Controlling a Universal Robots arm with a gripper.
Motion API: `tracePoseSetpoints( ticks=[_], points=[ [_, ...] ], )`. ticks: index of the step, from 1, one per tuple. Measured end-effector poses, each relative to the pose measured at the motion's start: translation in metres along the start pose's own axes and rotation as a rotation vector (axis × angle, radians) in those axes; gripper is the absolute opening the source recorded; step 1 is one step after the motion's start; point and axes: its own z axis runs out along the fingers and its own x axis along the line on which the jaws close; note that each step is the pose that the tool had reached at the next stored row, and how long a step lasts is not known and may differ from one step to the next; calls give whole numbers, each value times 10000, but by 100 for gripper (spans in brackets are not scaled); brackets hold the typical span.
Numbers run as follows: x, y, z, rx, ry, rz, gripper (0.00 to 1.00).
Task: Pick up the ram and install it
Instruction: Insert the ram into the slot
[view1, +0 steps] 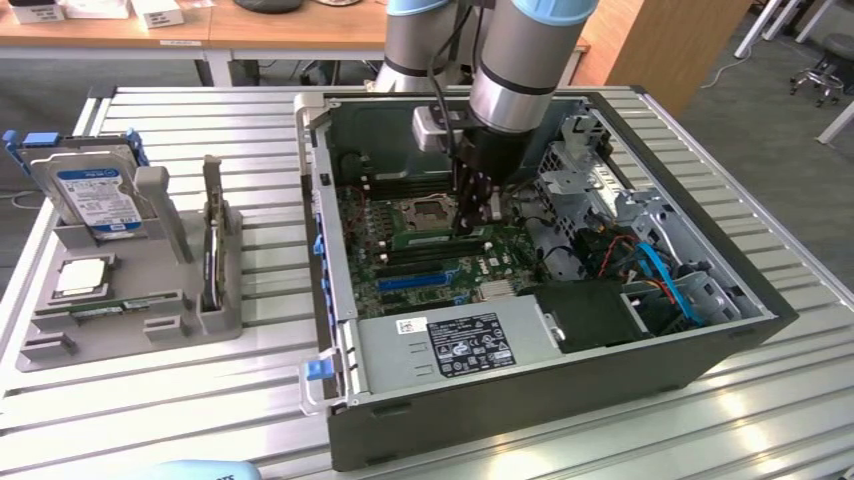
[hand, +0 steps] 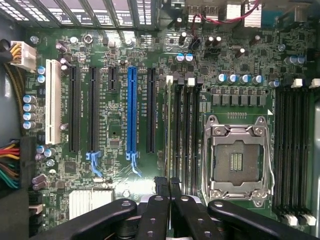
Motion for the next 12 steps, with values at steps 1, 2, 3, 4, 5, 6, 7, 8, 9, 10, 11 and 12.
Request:
tracePoseSetpoints(
  ticks=[1,2,3,4,5,6,7,8,9,10,11,12],
  points=[
    [0,0,8,0,0,0,12],
    [0,0,15,0,0,1,12],
    [1,0,22,0,0,0,12],
    [1,0,28,0,1,1,12],
    [1,0,33,0,0,0,12],
    [1,0,33,-1,2,1,12],
    [1,1,33,-1,2,1,12],
    [1,0,33,-1,2,0,12],
    [1,1,33,-1,2,1,12],
    [1,0,34,0,1,1,12],
    [1,0,34,0,0,1,12],
    [1,0,36,0,0,1,12]
  ],
)
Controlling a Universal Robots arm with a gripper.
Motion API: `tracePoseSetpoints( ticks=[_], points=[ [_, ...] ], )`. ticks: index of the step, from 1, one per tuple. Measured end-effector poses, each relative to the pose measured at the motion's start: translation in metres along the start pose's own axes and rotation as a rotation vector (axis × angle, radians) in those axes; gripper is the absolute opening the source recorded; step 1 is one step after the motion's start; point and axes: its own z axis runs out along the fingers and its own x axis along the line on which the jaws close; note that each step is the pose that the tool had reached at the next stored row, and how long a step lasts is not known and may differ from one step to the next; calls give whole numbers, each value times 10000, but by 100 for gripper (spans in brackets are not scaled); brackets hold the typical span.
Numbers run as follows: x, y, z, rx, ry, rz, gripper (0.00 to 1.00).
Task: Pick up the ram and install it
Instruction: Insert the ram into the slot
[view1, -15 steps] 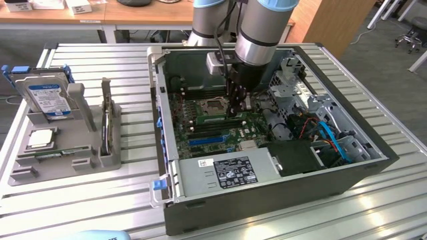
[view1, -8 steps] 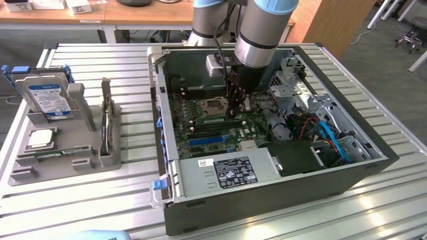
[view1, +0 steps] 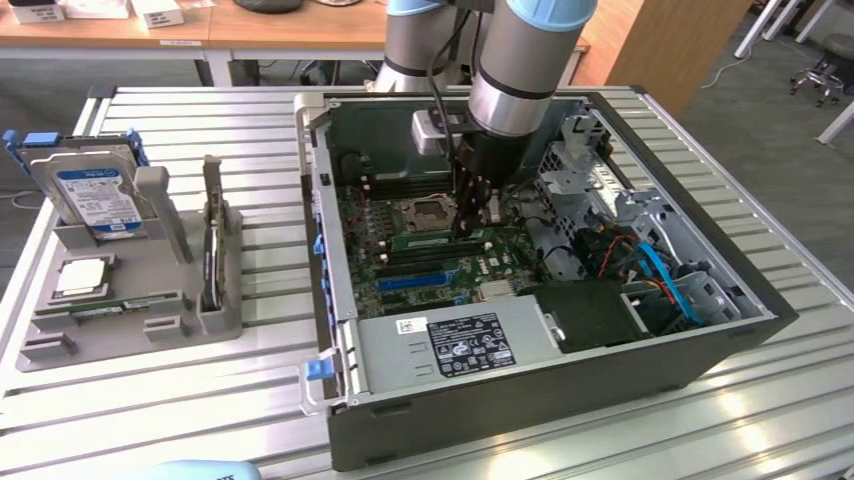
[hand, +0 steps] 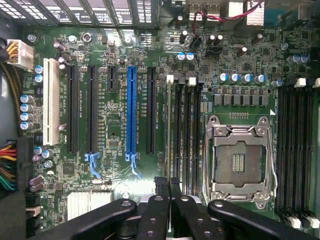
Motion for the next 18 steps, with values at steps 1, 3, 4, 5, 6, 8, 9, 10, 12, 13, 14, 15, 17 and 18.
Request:
tracePoseSetpoints(
  ticks=[1,3,4,5,6,8,9,10,12,13,14,15,17,18],
  points=[
    [-1,-1,7,3,-5,0,12],
    [0,-1,18,0,0,0,12],
    [1,-1,21,0,0,0,12],
    [1,-1,24,-1,2,0,12],
    [1,-1,24,-1,3,0,12],
    [1,-1,24,-1,3,0,12],
    [1,-1,25,0,1,0,12],
    [-1,-1,27,1,-2,0,12],
    [-8,-1,30,0,-1,1,12],
    [-10,-1,31,0,-1,1,12],
    [-10,-1,32,0,0,0,12],
    [-10,-1,33,0,2,-1,12],
    [-11,-2,47,0,-1,-1,12],
    [-10,-2,57,0,0,0,12]
  ],
)
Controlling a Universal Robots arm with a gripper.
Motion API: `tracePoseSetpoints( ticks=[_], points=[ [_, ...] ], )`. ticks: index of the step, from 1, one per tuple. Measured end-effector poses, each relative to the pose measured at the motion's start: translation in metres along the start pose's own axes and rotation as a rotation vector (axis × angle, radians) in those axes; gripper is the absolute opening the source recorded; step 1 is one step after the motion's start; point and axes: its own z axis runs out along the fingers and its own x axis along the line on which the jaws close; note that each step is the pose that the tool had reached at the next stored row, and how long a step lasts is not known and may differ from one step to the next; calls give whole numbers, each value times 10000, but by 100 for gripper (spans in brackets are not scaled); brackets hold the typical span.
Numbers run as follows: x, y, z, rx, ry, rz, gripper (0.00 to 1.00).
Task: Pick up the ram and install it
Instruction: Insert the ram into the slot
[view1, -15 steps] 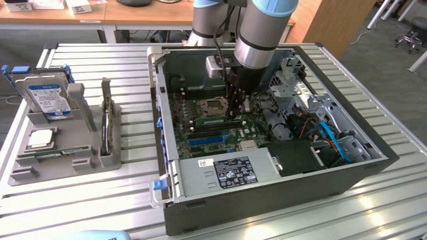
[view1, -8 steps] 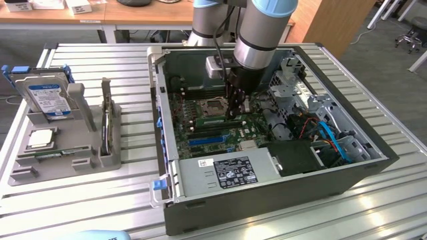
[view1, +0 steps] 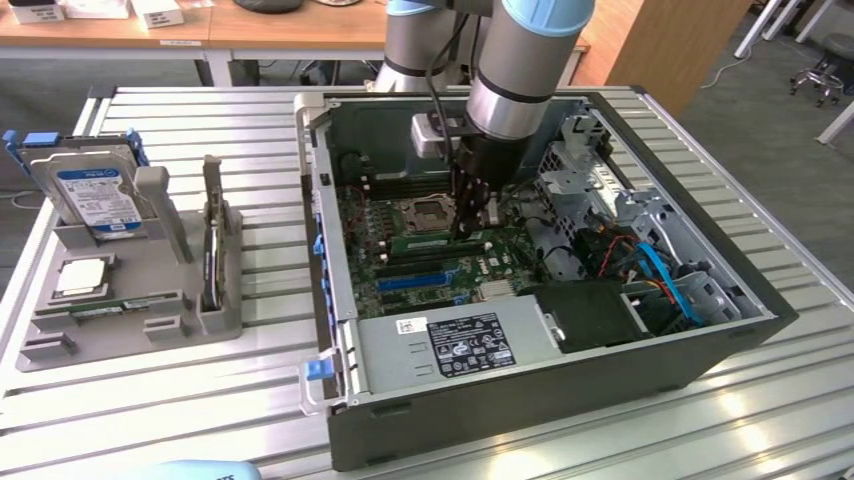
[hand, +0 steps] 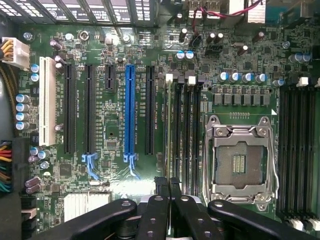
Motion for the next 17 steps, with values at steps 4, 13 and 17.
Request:
tracePoseSetpoints(
  ticks=[4,13,17],
  points=[
    [1,-1,22,-1,2,0,12],
    [1,-1,25,1,-1,47,12],
    [1,-1,26,1,-2,55,12]
  ],
)
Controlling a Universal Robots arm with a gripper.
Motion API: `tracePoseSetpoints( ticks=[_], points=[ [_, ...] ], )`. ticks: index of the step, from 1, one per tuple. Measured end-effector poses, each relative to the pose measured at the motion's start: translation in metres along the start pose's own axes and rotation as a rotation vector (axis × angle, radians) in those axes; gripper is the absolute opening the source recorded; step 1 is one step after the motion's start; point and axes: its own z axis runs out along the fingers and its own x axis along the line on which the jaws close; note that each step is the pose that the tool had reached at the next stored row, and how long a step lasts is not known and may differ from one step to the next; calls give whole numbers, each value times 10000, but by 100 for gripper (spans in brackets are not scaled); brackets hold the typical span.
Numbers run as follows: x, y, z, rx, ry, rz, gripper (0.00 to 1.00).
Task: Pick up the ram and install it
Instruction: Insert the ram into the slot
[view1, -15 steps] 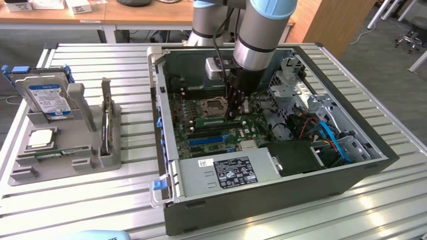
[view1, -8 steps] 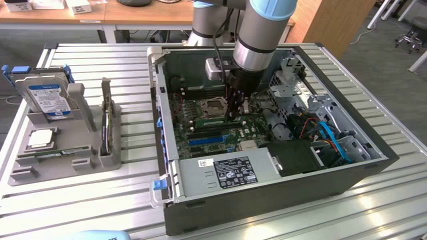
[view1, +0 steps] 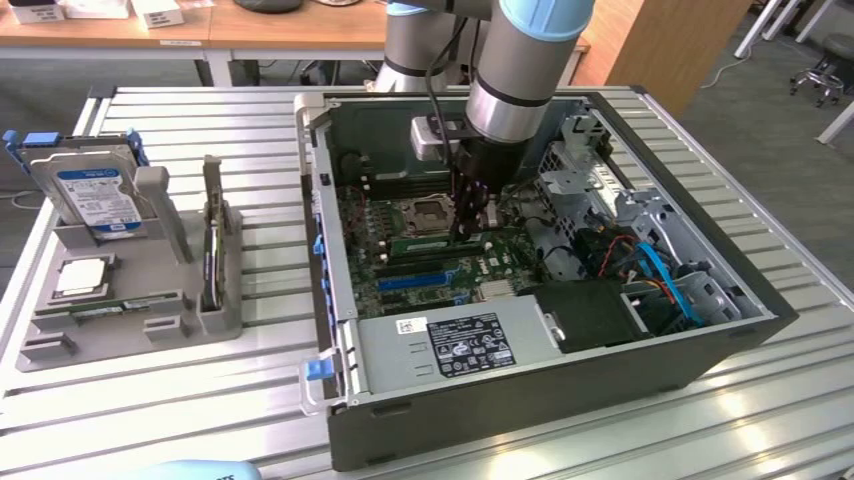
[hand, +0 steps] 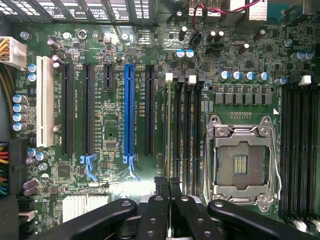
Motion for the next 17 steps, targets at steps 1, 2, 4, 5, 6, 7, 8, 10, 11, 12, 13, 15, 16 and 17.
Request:
tracePoseSetpoints(
  ticks=[1,2,4,5,6,7,8,10,11,12,13,15,16,17],
  points=[
    [-3,0,3,2,-4,1,12],
    [-7,0,4,1,-3,1,12],
    [-8,1,5,0,1,0,12],
    [-8,1,9,1,-1,0,12],
    [-8,1,14,1,-2,1,12],
    [-8,2,18,1,-1,1,12],
    [-7,2,21,0,0,1,12],
    [-7,2,21,-1,2,2,12],
    [-7,2,22,-1,2,1,12],
    [-8,2,22,0,0,1,12],
    [-8,2,24,0,-1,1,12],
    [-13,2,29,2,-4,2,12],
    [-12,3,28,1,-2,2,12],
    [-12,3,28,1,-1,1,12]
  ],
)
